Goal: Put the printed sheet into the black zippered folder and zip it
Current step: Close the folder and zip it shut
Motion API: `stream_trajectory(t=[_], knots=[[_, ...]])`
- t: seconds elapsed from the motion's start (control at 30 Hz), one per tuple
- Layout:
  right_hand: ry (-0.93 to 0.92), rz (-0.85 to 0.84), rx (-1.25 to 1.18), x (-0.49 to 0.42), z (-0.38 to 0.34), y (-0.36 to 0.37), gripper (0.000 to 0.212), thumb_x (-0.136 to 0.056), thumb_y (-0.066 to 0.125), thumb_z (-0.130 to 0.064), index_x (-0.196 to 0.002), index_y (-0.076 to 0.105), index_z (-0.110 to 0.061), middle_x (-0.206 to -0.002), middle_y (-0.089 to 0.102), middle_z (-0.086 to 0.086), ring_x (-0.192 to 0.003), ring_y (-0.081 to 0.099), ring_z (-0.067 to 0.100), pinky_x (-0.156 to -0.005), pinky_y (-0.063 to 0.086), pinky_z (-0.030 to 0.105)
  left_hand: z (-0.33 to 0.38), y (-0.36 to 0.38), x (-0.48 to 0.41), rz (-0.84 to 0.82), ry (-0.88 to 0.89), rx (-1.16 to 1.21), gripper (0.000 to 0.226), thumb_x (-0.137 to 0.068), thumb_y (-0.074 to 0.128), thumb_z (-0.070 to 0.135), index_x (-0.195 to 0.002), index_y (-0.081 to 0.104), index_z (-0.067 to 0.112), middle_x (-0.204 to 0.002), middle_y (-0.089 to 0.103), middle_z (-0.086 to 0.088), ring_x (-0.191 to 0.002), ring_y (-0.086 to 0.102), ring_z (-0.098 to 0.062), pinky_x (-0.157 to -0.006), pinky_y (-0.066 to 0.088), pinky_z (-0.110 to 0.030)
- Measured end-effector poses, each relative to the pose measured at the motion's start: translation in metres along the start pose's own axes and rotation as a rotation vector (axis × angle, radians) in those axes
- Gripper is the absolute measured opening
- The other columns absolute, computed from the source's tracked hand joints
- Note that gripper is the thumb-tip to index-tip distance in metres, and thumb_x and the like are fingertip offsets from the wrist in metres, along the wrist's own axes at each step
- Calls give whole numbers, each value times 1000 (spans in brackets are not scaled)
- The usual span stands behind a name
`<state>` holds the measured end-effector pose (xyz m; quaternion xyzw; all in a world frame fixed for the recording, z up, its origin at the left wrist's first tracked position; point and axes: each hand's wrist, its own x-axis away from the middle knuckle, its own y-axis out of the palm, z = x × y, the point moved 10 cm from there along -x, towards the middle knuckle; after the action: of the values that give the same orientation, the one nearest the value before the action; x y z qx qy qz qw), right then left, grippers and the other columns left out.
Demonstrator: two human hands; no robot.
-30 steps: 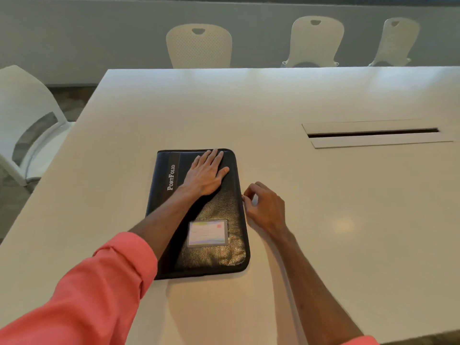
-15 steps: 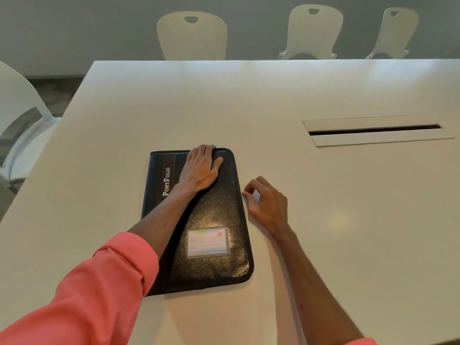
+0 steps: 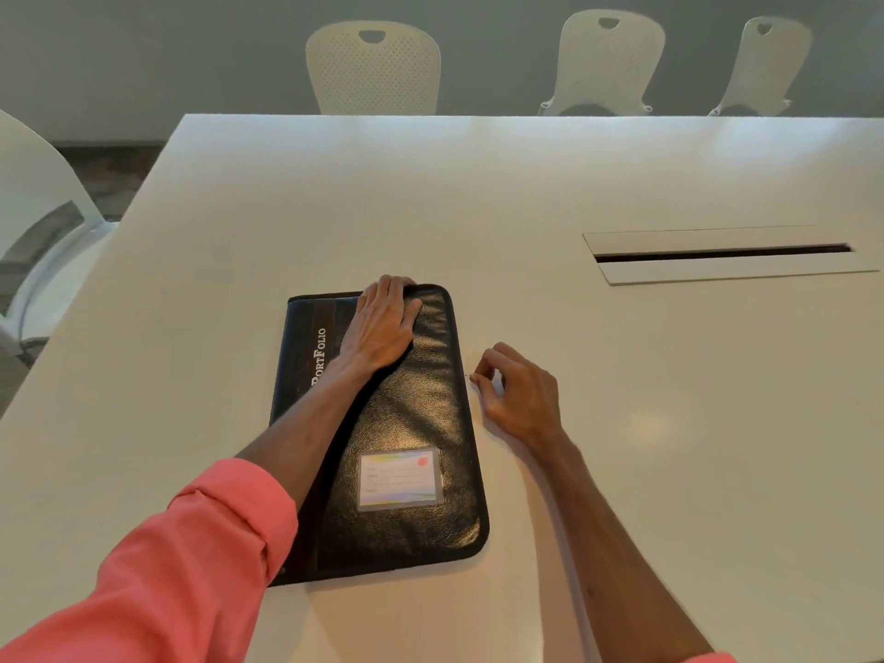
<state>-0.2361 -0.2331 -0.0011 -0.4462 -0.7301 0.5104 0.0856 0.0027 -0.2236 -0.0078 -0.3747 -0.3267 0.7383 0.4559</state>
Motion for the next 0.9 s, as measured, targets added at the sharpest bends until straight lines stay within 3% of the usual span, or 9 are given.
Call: stream_trajectory(t=[0.23,0.43,0.6,0.73,0.9], knots=[[97,83,18,-41,13,6,15,-101,71,-35,-92,60,-30,-99,59,-16,-74,61,10,-63,55,33,14,3,10,-36,53,8,37,-113,41,43,-140,47,19,-139,53,-1,-131,51,-20,-120,38,-43],[115,84,0,-78,20,13,14,-103,67,-41,-95,62,-30,-102,60,-14,-77,63,13,-64,49,31,23,4,18,-50,75,-14,38,-112,39,45,-141,47,21,-141,54,0,-133,50,-20,-122,38,-46],[69,10,-32,-103,21,28,11,-105,64,-41,-102,67,-31,-105,63,-15,-78,62,10,-65,47,30,31,4,24,-69,95,-35,43,-113,40,44,-145,47,16,-143,53,-2,-133,49,-18,-126,34,-46],[9,-156,-90,-125,26,44,7,-103,68,-41,-103,72,-35,-107,68,-18,-75,56,4,-68,40,28,28,6,26,-142,110,-43,49,-114,40,46,-152,43,15,-151,51,-5,-140,47,-19,-130,29,-46],[-95,-297,-70,-149,24,50,5,-101,73,-41,-99,73,-37,-103,70,-20,-77,58,-6,-67,40,25,-11,-16,29,-97,-19,-139,64,-115,34,47,-168,26,14,-173,29,-10,-162,24,-25,-136,3,-44]])
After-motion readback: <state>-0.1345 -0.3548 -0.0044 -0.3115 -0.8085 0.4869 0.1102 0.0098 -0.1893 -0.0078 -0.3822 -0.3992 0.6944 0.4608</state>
